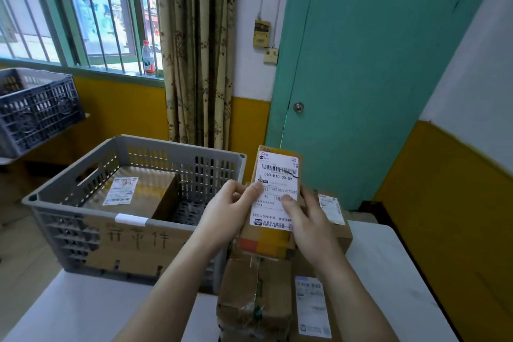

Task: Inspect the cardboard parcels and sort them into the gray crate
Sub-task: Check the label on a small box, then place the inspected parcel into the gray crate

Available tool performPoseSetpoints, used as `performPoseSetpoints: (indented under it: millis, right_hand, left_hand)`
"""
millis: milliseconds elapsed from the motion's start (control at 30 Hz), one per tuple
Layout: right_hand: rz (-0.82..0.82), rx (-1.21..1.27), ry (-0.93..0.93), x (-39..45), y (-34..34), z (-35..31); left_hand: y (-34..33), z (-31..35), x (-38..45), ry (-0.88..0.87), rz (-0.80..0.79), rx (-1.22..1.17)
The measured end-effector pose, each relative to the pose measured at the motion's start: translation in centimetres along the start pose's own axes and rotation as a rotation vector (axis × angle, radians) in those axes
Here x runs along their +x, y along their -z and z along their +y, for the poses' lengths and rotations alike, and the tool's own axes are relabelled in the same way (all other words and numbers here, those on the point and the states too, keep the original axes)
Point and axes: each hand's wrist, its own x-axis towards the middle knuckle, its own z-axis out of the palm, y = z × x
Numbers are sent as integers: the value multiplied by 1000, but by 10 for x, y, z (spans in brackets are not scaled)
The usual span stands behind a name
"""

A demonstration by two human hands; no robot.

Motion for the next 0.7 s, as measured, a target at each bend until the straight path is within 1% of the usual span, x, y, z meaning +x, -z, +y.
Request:
performPoseSetpoints:
  millis: [167, 300, 467, 600, 700]
  right_hand:
    - [-38, -11, 6, 34, -16, -4]
    - [-69, -108, 4, 65, -31, -9]
    - [-168, -154, 25, 107, -62, -14]
    - [-269, -160, -43, 133, -94, -8]
    - [-287, -121, -93, 148, -121, -5]
  left_hand:
    - [20, 4, 28, 54, 64, 14]
    - [38, 8, 46, 65, 123, 15]
    - [71, 11, 72, 22, 301, 234]
    - [96, 4, 89, 58, 312, 287]
    - [117, -5, 103, 84, 300, 304]
